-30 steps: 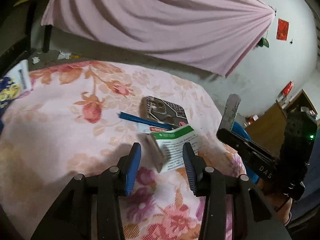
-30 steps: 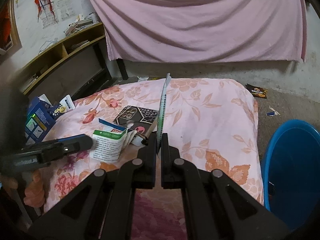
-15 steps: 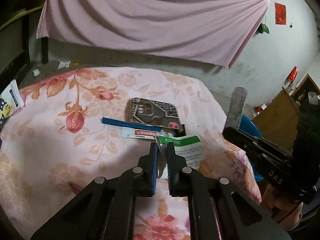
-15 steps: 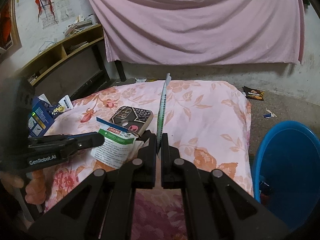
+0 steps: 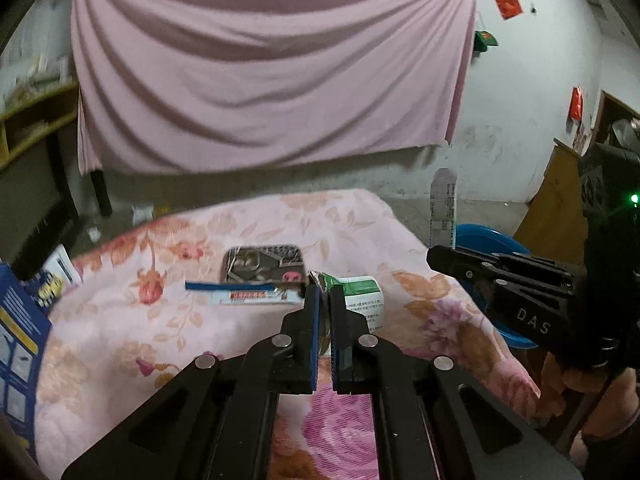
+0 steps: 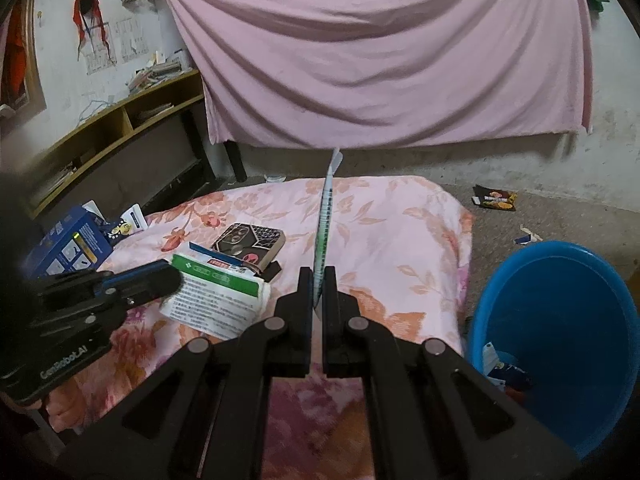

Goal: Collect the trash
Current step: 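Carry the packet and tube over the blue bucket and open both grippers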

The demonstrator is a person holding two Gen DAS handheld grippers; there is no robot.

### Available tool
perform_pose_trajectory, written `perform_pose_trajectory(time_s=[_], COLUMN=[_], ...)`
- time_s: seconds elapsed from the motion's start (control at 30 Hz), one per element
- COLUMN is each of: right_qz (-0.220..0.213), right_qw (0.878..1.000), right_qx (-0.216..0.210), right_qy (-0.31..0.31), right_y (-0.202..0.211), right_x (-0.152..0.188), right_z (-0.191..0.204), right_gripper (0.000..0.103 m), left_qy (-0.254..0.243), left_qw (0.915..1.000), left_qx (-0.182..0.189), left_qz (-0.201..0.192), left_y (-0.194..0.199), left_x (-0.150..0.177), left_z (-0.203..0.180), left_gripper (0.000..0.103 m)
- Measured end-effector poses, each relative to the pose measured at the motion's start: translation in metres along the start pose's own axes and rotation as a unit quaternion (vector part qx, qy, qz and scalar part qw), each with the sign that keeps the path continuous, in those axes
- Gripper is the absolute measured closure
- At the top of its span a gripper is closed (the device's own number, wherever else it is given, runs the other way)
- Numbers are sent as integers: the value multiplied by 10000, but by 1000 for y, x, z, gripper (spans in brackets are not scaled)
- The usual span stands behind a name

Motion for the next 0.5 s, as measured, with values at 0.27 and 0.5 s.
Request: perform_pose_trajectory(time_s=[0.27,0.5], right_qz=[-899,-1708], right_qw=[9944,9740], right_qx=[535,1370], right_qy=[-159,-586], right_y=[50,107], right_x=[-12,-12], right_z=[-35,-89], right_gripper=[72,72], left_qy=[-356,-632], left_qw=[9950,9820], left_qx=[56,596], left_qz=[-927,-1677], left_y=[26,34], left_x=[-34,-69], left_z=[-42,-111], left_gripper=[101,101])
Point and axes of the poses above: each gripper's, at about its wrist camera, not at the fingertips, and y roughly against the way its jaws point, z to its left, x to its underside, the point moved 8 cm from there along -y, roughly the way its jaws point, and after that the axes turned 6 degrees about y, right-handed, at the moved point
